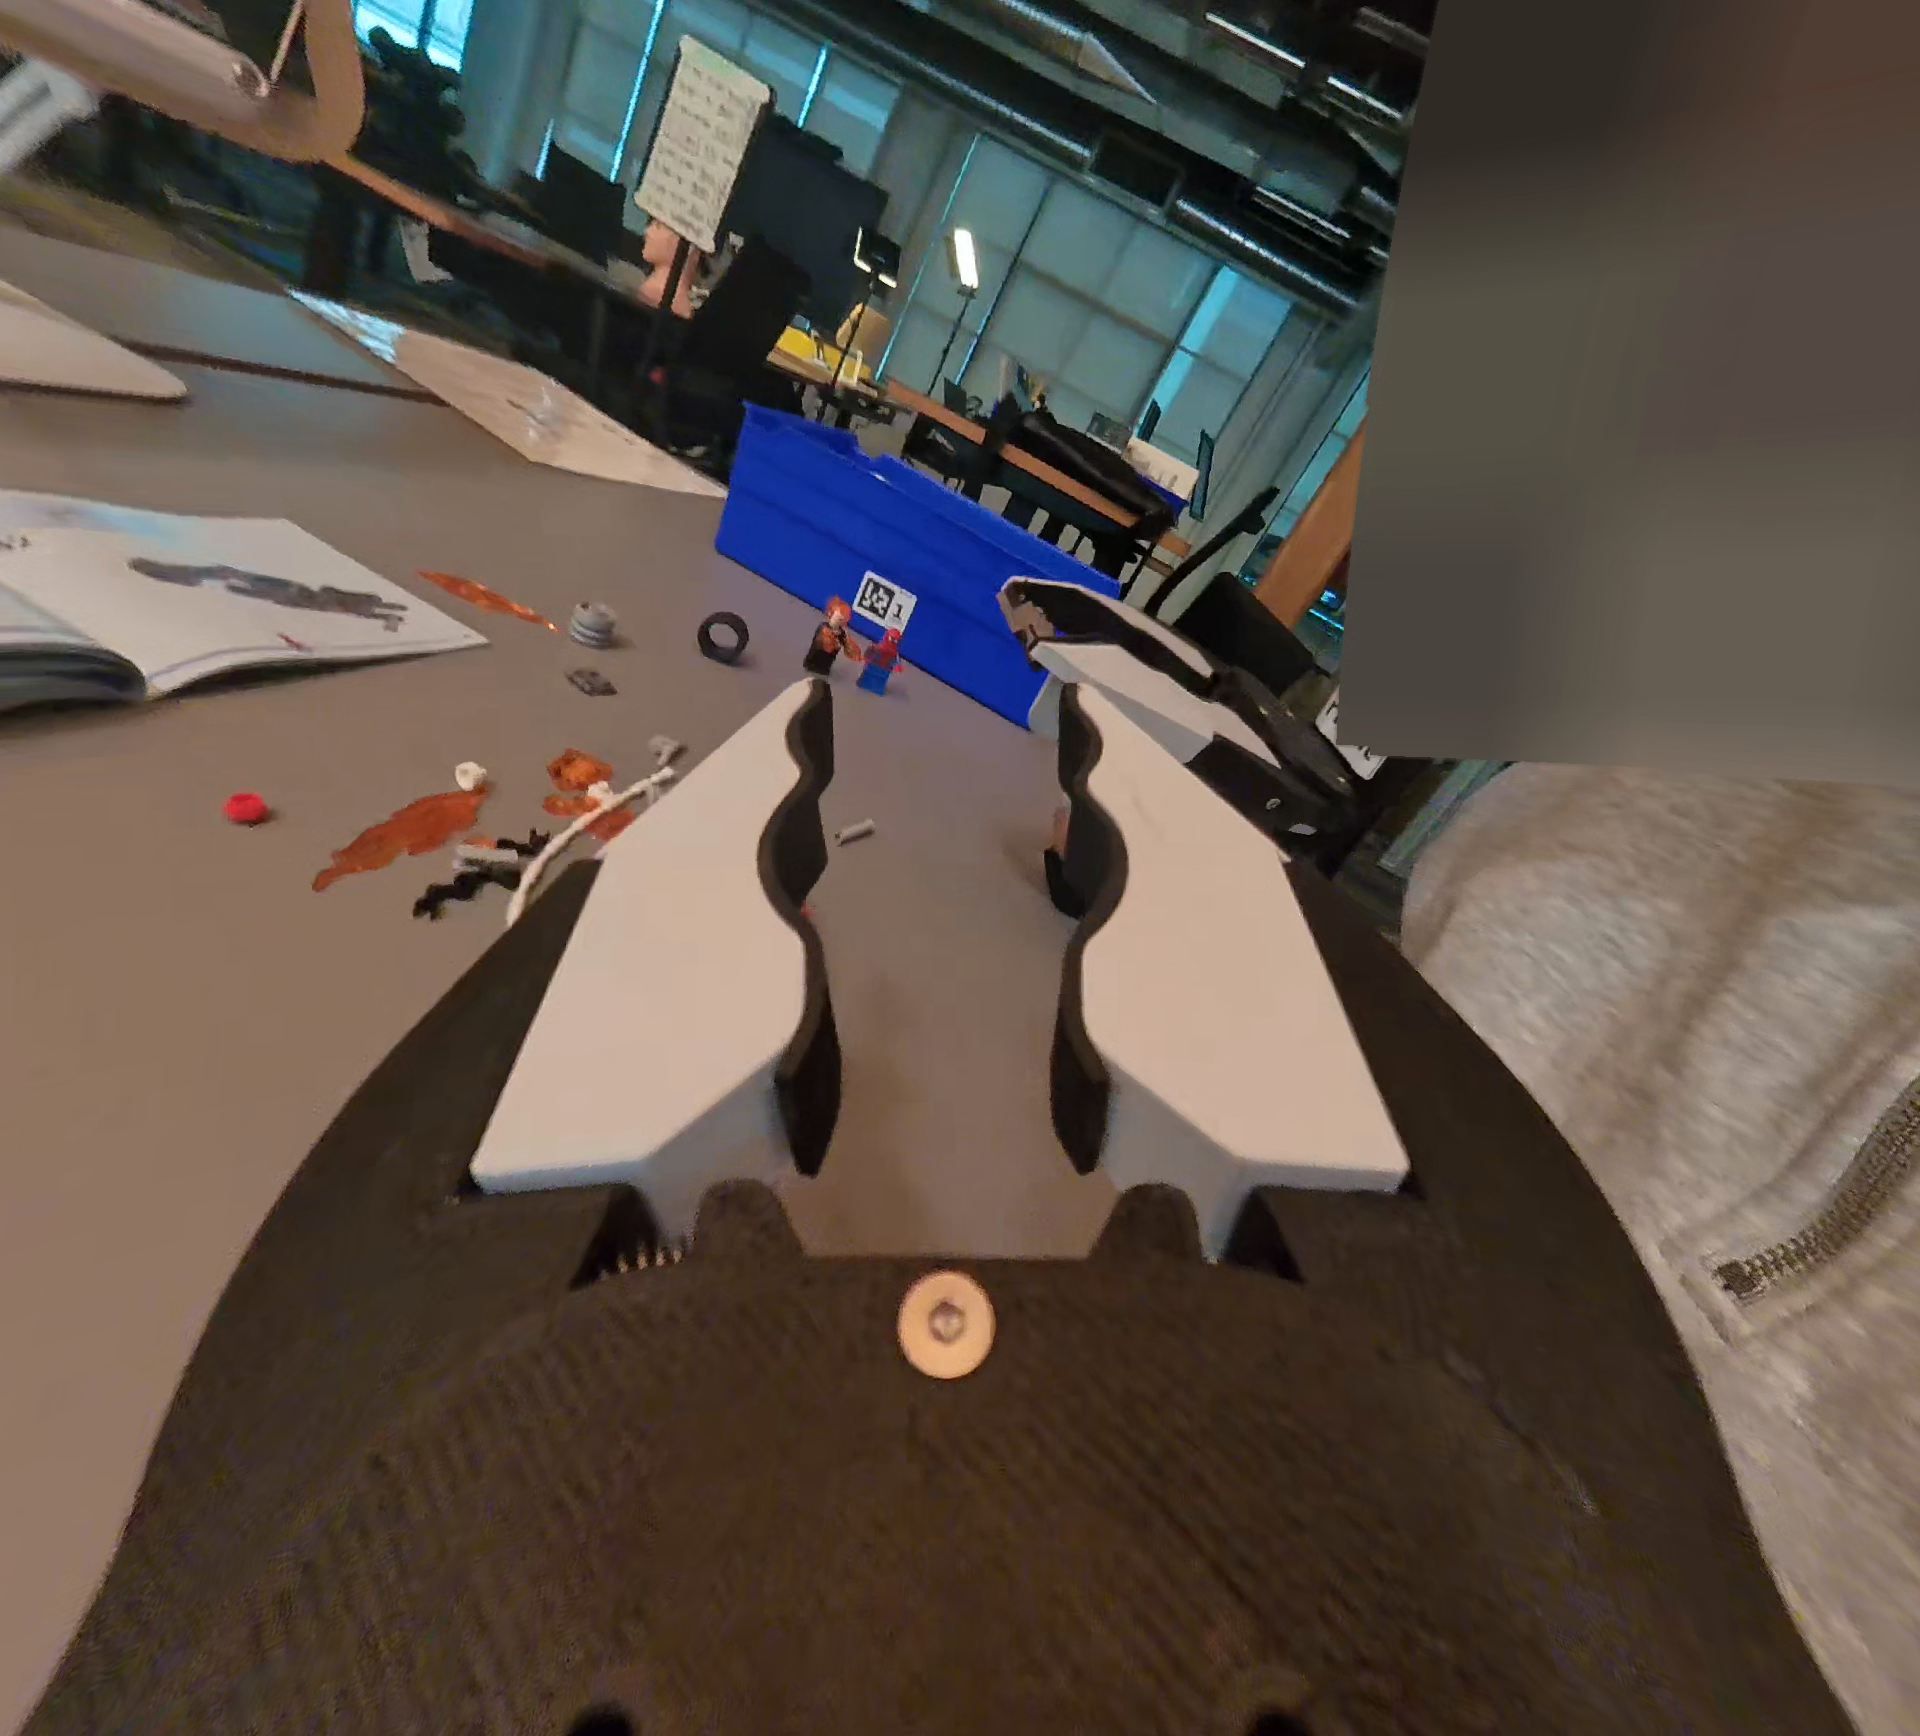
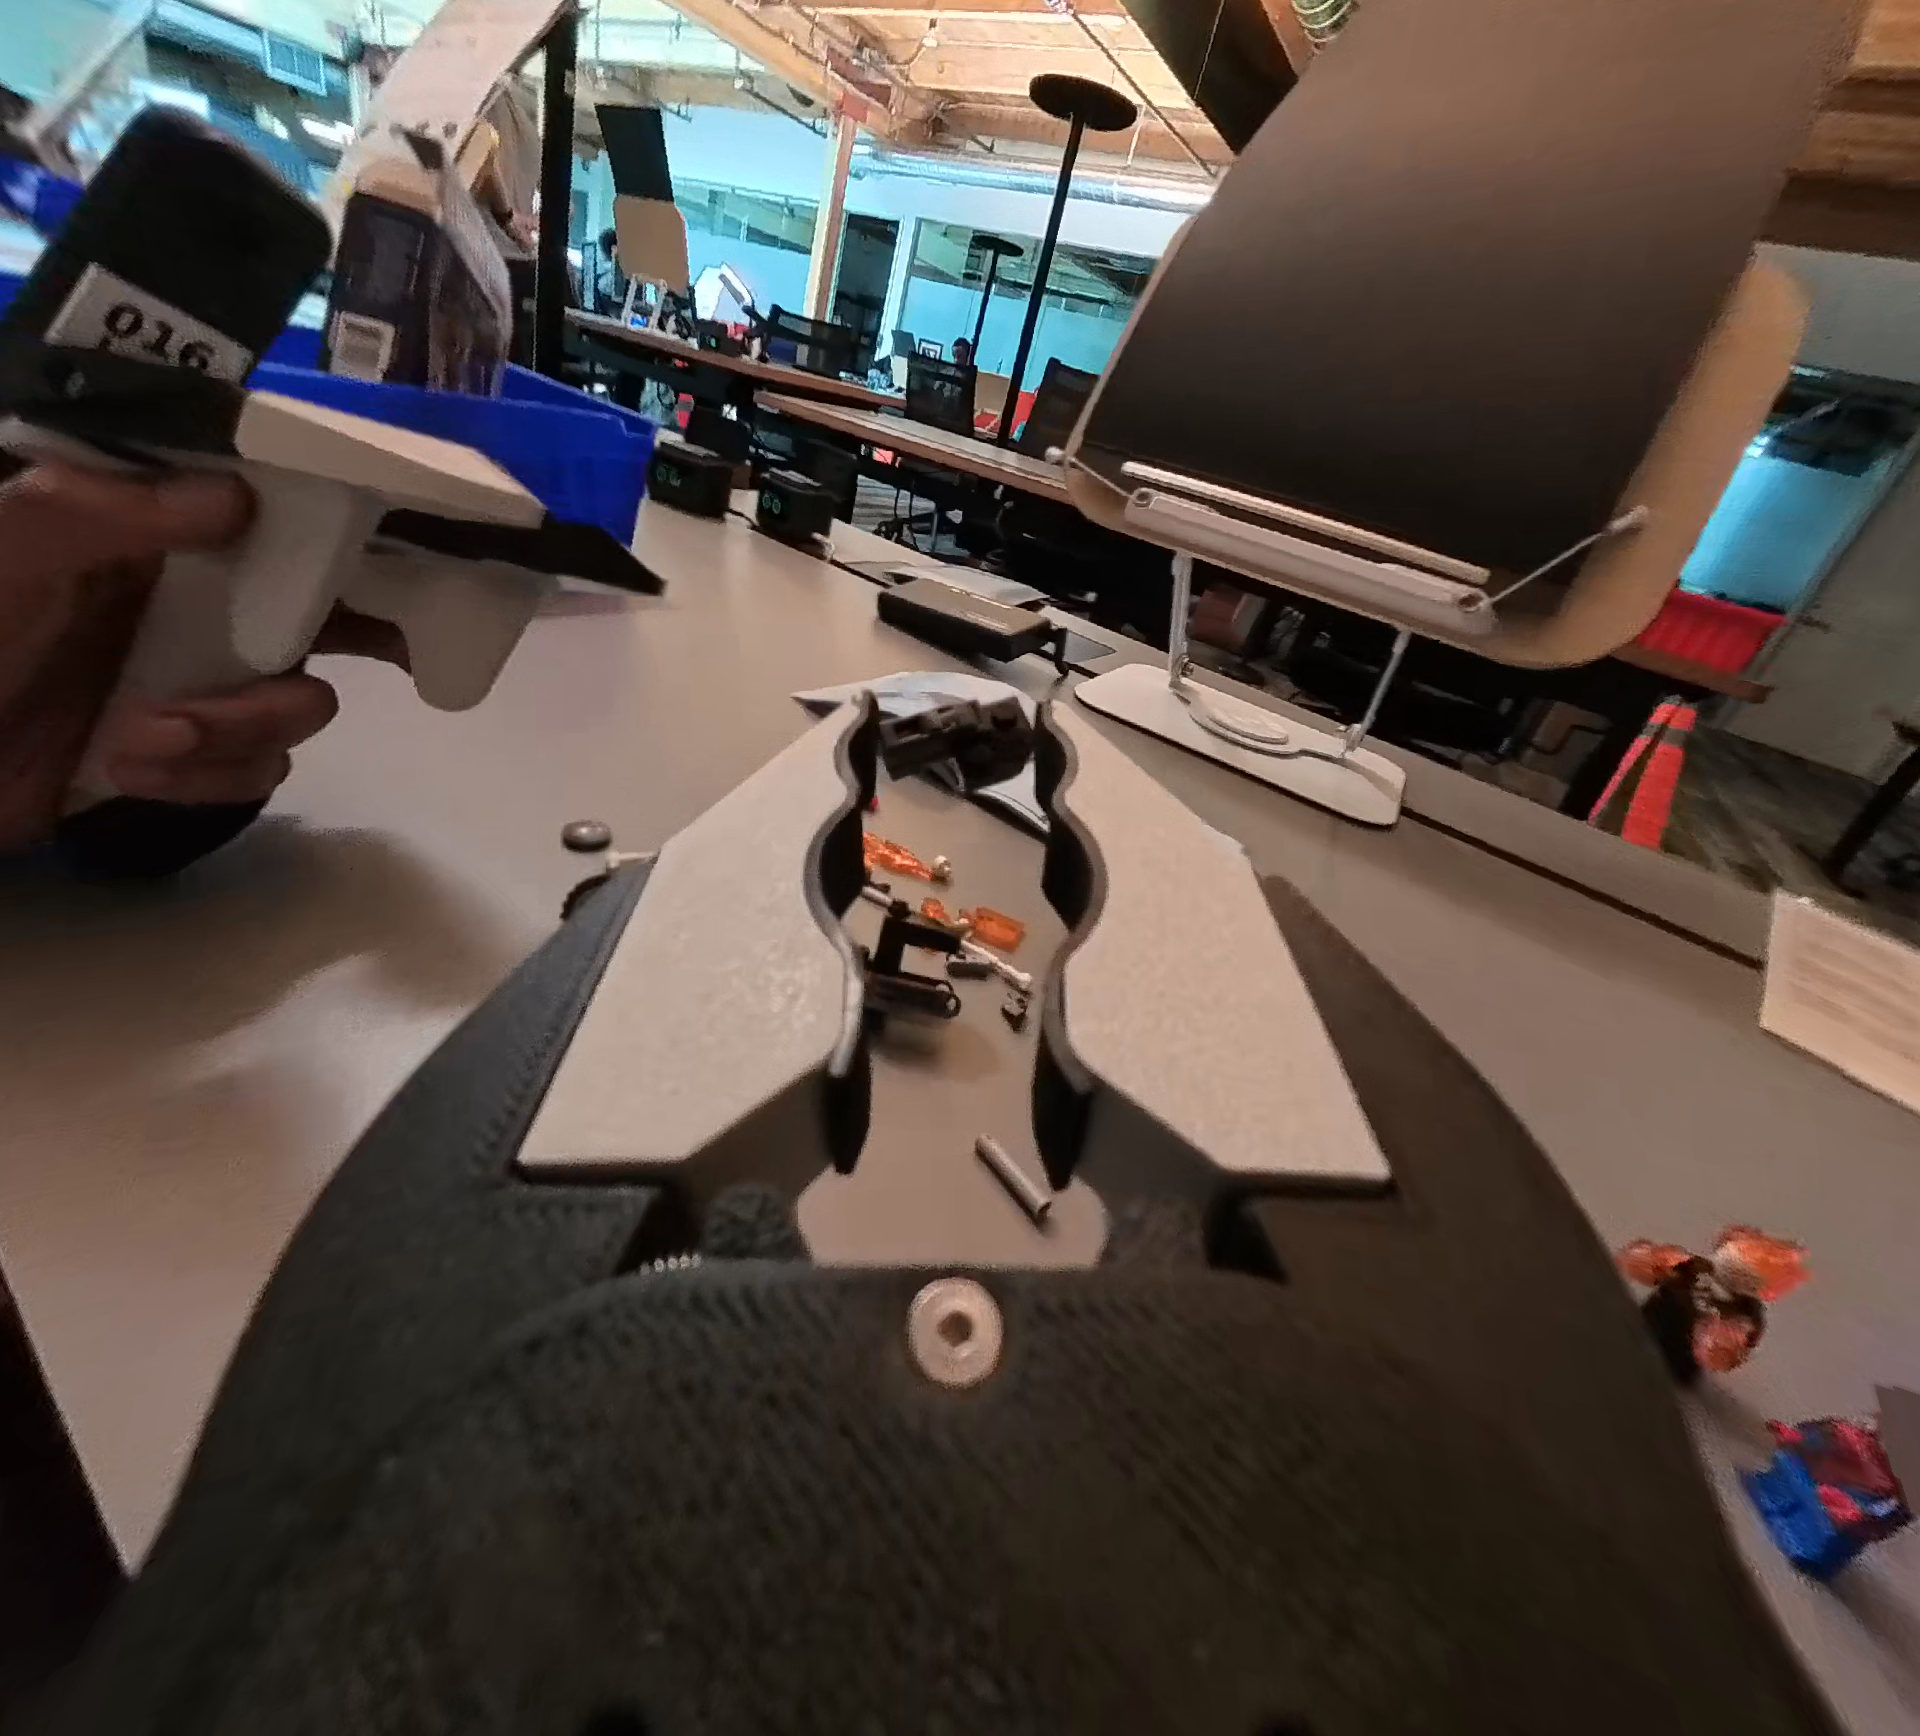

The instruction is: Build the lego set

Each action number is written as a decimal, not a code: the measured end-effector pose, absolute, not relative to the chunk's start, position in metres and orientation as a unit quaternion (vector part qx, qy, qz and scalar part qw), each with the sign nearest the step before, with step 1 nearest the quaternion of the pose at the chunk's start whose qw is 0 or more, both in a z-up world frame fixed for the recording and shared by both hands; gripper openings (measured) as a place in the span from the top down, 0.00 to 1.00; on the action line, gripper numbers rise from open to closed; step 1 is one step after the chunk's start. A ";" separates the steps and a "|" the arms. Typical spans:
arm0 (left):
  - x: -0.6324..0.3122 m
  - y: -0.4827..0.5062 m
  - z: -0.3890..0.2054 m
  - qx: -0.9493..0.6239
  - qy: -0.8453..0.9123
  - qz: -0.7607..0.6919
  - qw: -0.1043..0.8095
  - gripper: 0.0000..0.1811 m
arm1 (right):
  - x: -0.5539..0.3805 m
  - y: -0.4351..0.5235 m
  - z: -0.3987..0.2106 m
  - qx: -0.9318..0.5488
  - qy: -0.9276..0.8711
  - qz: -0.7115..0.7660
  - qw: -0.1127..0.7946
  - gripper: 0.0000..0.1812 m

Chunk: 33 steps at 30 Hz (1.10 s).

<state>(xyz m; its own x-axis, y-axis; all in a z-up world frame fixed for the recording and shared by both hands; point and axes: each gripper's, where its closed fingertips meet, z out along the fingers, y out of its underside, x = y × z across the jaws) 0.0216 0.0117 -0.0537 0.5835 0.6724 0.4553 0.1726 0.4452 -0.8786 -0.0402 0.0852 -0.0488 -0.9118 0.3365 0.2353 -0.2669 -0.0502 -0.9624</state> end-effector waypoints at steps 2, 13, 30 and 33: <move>0.020 0.014 -0.060 -0.498 -0.433 0.160 0.734 0.77 | -0.035 0.082 -0.051 -0.006 -0.662 0.714 0.227 0.85; 0.018 0.011 -0.060 -0.486 -0.441 0.150 0.739 0.75 | -0.023 0.076 -0.055 0.037 -0.666 0.698 0.259 0.85; 0.010 -0.003 -0.064 -0.445 -0.474 0.135 0.748 0.76 | -0.074 0.094 -0.054 -0.084 -0.673 0.709 0.190 0.85; 0.005 -0.010 -0.067 -0.415 -0.491 0.106 0.759 0.75 | -0.076 0.092 -0.057 -0.091 -0.682 0.703 0.179 0.85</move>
<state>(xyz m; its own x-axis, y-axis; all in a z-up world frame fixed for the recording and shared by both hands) 0.0048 -0.0098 -0.0670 0.4952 0.5681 0.6573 0.2470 0.6333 -0.7335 -0.0758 0.0918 -0.0570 -0.9192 0.3760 0.1171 -0.1287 -0.0058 -0.9917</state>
